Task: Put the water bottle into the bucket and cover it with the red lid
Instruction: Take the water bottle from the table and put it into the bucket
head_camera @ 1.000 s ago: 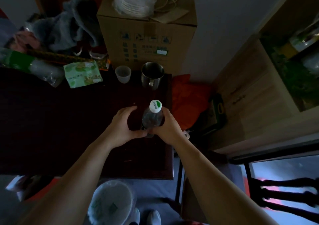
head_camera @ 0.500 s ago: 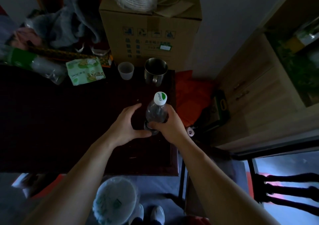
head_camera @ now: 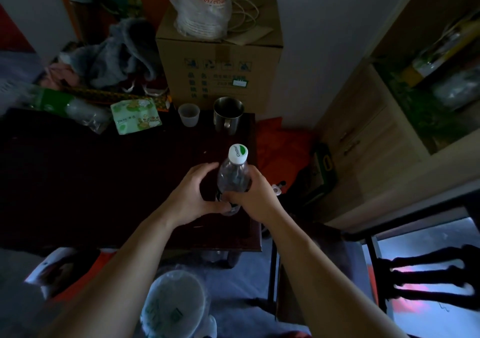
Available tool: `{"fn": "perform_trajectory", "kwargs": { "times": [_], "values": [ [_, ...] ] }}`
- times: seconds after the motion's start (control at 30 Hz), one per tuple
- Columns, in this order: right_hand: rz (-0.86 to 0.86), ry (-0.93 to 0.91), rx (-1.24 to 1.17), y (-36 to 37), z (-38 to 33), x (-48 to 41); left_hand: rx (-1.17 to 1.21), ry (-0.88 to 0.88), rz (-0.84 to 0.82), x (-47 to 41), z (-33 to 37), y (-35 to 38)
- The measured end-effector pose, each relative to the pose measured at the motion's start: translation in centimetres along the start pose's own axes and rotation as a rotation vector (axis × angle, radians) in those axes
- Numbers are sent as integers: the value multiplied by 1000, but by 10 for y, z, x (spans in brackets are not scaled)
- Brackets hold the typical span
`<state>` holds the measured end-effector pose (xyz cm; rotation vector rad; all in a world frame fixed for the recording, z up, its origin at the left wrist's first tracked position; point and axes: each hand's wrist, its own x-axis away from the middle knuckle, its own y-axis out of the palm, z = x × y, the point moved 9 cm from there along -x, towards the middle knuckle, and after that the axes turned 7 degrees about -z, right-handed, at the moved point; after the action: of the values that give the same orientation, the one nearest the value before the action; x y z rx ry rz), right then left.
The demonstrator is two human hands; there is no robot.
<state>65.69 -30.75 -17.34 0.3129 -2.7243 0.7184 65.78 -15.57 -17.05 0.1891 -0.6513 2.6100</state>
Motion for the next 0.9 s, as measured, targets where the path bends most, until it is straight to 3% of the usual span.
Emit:
{"fn": "perform_trajectory", "kwargs": {
  "times": [0.9],
  "values": [
    [20,-55,-4,41,-32,118,-12,25,-15,127,16,7]
  ]
}}
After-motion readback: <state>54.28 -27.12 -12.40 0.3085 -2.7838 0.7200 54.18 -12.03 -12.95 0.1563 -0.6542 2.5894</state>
